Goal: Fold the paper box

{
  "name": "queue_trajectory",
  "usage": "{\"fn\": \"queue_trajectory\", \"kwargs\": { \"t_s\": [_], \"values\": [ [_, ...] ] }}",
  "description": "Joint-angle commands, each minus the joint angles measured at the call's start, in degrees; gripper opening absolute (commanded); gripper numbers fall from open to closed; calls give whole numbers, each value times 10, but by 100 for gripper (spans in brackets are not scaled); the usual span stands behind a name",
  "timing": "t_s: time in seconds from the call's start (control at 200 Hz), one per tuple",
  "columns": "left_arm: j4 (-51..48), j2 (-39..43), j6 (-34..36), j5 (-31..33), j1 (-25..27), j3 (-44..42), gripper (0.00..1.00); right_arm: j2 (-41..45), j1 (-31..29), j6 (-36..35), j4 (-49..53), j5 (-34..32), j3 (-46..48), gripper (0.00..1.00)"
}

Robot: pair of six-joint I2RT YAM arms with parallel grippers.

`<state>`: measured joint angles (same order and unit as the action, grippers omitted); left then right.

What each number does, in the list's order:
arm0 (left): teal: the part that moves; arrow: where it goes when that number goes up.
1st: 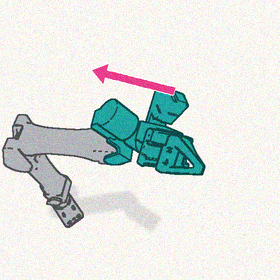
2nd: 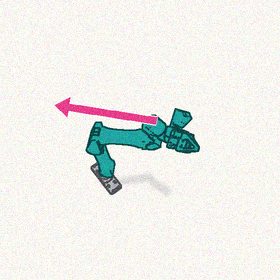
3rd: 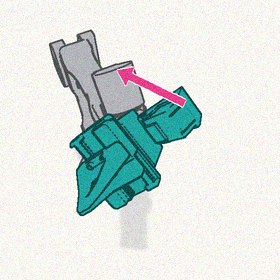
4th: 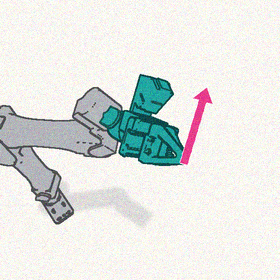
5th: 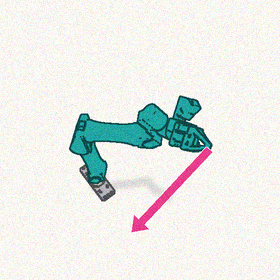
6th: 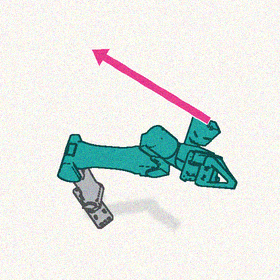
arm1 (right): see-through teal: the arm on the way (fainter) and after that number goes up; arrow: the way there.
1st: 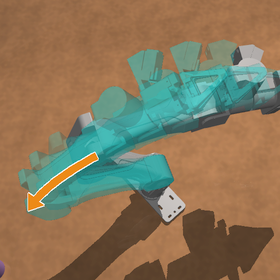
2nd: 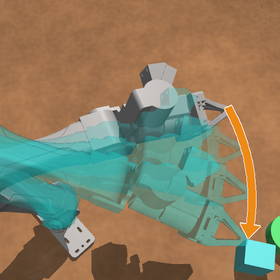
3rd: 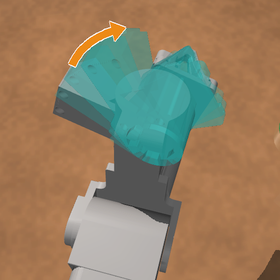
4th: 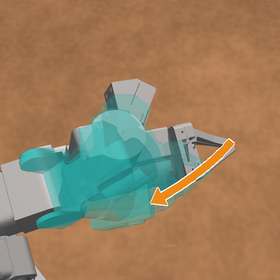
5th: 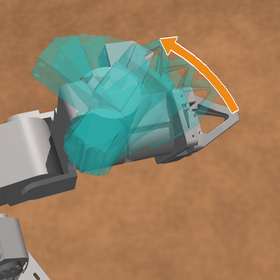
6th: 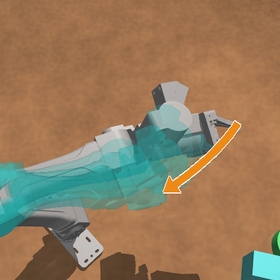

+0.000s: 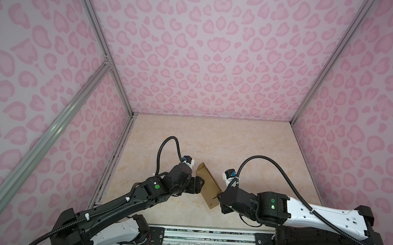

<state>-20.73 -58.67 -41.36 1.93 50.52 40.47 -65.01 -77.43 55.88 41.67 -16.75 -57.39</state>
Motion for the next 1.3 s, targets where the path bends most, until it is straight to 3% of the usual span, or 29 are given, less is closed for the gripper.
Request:
{"fn": "queue_trajectory", "kwargs": {
  "t_s": [0.0, 1.295],
  "values": [
    [-7, -4, -4, 5, 1, -6, 73, -5, 2, -1, -1, 0, -6, 23],
    [6, -4, -18, 5, 18, -36, 73, -2, 33, -2, -24, 18, -5, 6]
  ]
}}
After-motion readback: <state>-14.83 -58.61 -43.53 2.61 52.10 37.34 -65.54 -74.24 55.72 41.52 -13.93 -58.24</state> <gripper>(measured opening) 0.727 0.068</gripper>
